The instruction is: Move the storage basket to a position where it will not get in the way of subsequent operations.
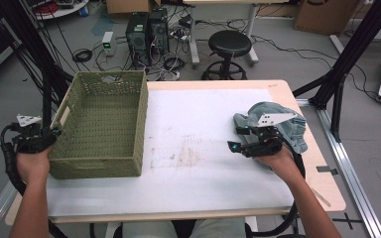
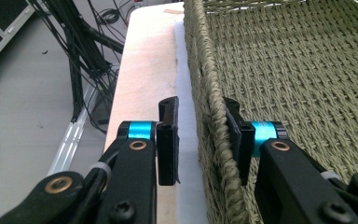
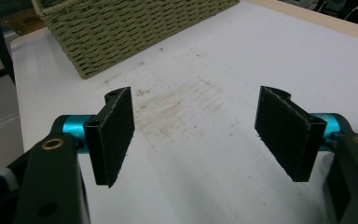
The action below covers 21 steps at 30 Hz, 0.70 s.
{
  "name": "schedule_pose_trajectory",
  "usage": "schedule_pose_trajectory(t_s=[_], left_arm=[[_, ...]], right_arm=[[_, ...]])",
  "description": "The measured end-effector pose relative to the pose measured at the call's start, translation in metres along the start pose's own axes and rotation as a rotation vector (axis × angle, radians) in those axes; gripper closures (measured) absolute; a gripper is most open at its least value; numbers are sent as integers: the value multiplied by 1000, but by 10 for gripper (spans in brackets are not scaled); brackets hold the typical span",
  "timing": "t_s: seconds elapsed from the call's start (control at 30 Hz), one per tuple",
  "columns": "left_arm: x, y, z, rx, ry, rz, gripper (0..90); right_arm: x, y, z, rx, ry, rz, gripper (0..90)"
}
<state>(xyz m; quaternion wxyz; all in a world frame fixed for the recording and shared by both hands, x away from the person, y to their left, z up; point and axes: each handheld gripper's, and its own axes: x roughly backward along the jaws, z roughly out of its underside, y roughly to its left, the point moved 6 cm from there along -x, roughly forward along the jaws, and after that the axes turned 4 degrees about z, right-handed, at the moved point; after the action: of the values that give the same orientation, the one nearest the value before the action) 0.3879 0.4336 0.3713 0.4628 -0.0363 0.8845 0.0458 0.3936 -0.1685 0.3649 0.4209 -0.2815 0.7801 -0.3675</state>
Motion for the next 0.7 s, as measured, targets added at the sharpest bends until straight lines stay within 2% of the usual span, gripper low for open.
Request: schedule_pose_trajectory(t_s=[0.3, 0.6, 0.7], left_arm=[[-4, 8, -2, 0, 8, 0, 700], [-3, 11, -1, 17, 3, -2, 700], [-3, 11, -1, 25, -3, 12, 704]], right_arm=[[-1, 0, 1, 0, 10, 4, 287], [2, 0, 1, -4, 6, 8, 286], [3, -1, 2, -4, 7, 13, 287]])
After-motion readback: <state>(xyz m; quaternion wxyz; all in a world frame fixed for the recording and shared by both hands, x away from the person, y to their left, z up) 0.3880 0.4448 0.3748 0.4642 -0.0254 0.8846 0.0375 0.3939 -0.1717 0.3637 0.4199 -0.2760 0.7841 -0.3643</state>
